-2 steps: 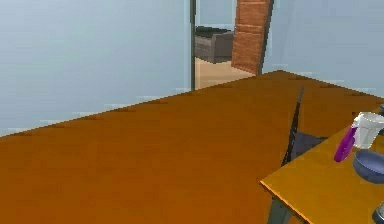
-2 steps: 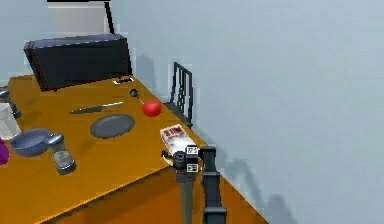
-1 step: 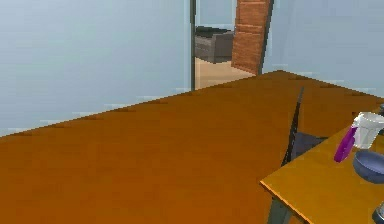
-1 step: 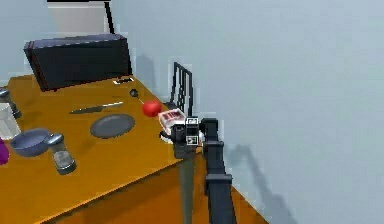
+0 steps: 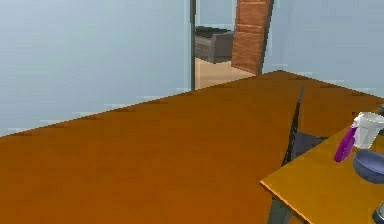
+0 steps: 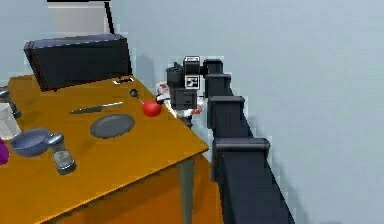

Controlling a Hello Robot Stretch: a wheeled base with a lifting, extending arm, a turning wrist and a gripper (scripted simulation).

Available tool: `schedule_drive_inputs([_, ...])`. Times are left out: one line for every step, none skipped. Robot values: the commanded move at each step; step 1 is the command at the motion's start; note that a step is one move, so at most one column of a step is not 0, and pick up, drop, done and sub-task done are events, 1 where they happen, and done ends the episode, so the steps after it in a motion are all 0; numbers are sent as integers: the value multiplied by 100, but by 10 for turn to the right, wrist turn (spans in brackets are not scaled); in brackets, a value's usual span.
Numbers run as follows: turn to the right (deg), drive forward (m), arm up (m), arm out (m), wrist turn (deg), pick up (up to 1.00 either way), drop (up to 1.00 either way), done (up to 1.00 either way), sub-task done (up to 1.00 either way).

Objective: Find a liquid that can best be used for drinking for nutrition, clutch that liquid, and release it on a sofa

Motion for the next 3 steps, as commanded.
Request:
schedule_drive_inputs([0, 0, 0, 0, -450, 0, 0, 0, 0])
schedule_drive_inputs([0, 0, 0, 0, -450, 0, 0, 0, 0])
schedule_drive_inputs([0, 0, 0, 0, -300, 0, 0, 0, 0])
